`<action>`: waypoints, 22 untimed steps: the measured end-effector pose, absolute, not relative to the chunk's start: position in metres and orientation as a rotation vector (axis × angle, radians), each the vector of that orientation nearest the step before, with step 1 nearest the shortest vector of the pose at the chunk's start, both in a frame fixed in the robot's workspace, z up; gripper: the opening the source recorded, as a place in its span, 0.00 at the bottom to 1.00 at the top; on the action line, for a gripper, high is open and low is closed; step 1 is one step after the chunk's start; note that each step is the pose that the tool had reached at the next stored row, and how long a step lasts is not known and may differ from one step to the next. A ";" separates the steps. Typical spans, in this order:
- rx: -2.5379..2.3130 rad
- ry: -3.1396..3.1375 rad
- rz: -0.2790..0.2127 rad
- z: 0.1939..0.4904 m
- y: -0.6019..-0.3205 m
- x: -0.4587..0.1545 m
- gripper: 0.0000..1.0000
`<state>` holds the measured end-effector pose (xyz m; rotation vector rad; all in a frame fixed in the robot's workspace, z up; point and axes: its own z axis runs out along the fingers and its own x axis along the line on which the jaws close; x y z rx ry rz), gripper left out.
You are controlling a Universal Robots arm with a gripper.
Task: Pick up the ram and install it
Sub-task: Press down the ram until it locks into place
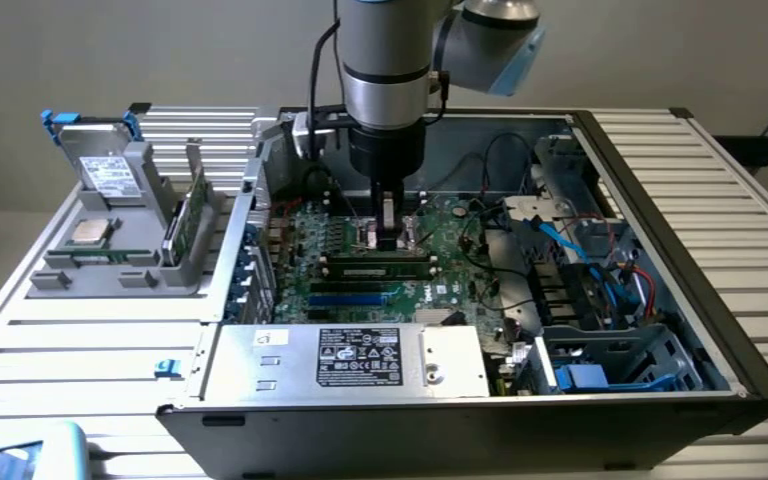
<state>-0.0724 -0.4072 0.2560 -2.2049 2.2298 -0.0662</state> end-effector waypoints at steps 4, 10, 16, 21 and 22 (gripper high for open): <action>-2.167 2.268 -0.066 0.256 -0.407 -0.072 0.11; -2.064 2.364 -0.067 0.256 -0.407 -0.072 0.11; -1.960 2.453 -0.067 0.256 -0.407 -0.072 0.11; -1.864 2.529 -0.067 0.256 -0.407 -0.072 0.11; -1.846 2.543 -0.067 0.256 -0.407 -0.072 0.11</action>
